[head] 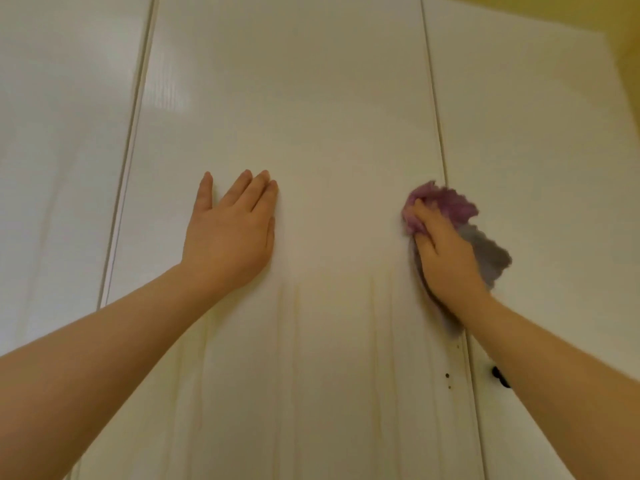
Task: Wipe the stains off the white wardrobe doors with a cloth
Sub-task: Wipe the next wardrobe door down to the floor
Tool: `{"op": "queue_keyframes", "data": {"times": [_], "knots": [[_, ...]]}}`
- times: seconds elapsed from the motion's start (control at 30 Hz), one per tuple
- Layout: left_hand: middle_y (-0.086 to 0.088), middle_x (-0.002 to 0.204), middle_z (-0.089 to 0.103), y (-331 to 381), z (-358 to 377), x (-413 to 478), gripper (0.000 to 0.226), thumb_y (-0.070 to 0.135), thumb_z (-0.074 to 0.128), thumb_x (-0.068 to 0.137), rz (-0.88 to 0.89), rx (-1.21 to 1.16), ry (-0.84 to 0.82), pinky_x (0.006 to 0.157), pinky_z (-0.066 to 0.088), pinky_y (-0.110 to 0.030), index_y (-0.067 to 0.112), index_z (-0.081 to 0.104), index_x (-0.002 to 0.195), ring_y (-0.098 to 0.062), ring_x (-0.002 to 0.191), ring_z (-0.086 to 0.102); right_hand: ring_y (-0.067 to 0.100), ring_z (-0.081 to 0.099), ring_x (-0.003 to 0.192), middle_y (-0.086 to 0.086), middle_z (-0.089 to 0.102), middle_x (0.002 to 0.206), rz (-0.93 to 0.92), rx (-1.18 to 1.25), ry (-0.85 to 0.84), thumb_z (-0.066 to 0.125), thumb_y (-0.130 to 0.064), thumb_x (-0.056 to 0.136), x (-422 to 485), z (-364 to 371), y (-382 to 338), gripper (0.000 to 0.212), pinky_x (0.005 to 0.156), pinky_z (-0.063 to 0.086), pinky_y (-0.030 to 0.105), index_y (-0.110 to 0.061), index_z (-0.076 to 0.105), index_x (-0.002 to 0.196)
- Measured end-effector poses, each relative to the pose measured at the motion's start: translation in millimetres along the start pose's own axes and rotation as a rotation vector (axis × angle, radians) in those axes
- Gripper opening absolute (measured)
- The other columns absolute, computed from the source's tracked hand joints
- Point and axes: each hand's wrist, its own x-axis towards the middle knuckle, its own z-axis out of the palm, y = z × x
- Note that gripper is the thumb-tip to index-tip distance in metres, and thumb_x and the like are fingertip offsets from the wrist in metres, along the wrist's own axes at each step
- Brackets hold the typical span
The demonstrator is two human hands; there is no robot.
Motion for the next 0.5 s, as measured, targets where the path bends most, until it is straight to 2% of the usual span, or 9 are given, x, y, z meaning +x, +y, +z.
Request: {"op": "queue_keyframes", "data": {"times": [0.1, 0.2, 0.27, 0.37, 0.43, 0.5], "knots": [[0.002, 0.159, -0.009, 0, 3, -1, 0.055, 0.031, 0.011, 0.101, 0.002, -0.002, -0.054, 0.114, -0.011, -0.045, 0.016, -0.005, 0.152, -0.015, 0.146, -0.01, 0.011, 0.04, 0.123, -0.001, 0.05, 0.13, -0.001, -0.002, 0.007, 0.041, -0.004, 0.096, -24, -5, 5, 0.034, 0.099, 0.02, 0.008, -0.011, 0.055, 0.127], [0.001, 0.16, -0.008, 1, 1, 1, 0.057, 0.032, 0.014, 0.101, -0.014, -0.017, -0.042, 0.114, -0.011, -0.045, 0.015, -0.005, 0.152, -0.015, 0.146, -0.01, 0.014, 0.047, 0.112, 0.004, 0.055, 0.125, 0.121, 0.055, 0.018, 0.037, -0.008, 0.098, 15, -12, -2, 0.032, 0.083, 0.025, 0.007, -0.013, 0.056, 0.124], [-0.002, 0.16, 0.004, 3, 2, -3, 0.055, 0.028, 0.019, 0.101, -0.017, -0.071, 0.053, 0.114, -0.009, -0.043, 0.012, 0.006, 0.152, -0.018, 0.147, -0.001, 0.011, 0.044, 0.105, 0.008, 0.055, 0.125, 0.138, 0.079, 0.019, 0.037, -0.006, 0.098, 17, -8, -8, 0.033, 0.08, 0.025, 0.006, -0.011, 0.055, 0.124], [-0.013, 0.147, 0.041, 8, 12, -14, 0.052, 0.023, 0.024, 0.096, 0.138, -0.078, 0.215, 0.11, 0.006, -0.047, 0.002, 0.039, 0.142, -0.031, 0.137, 0.035, 0.007, 0.037, 0.121, -0.002, 0.048, 0.13, 0.054, 0.05, 0.011, 0.04, 0.001, 0.095, -33, 0, -2, 0.037, 0.095, 0.016, -0.003, -0.009, 0.053, 0.129], [-0.016, 0.14, 0.049, 9, 19, -18, 0.05, 0.021, 0.028, 0.094, 0.228, -0.054, 0.257, 0.108, 0.013, -0.049, 0.001, 0.047, 0.135, -0.034, 0.13, 0.044, 0.004, 0.034, 0.122, -0.01, 0.042, 0.127, 0.032, 0.038, 0.002, 0.041, 0.002, 0.094, -55, -2, 1, 0.038, 0.097, 0.013, -0.005, -0.01, 0.053, 0.128], [-0.016, 0.138, 0.05, 12, 22, -19, 0.049, 0.02, 0.029, 0.094, 0.271, -0.041, 0.274, 0.108, 0.015, -0.05, 0.0, 0.049, 0.134, -0.034, 0.129, 0.046, 0.008, 0.039, 0.123, -0.009, 0.047, 0.128, 0.052, 0.024, -0.016, 0.041, 0.0, 0.095, -41, -9, 2, 0.036, 0.094, 0.017, -0.003, -0.012, 0.056, 0.126]]}}
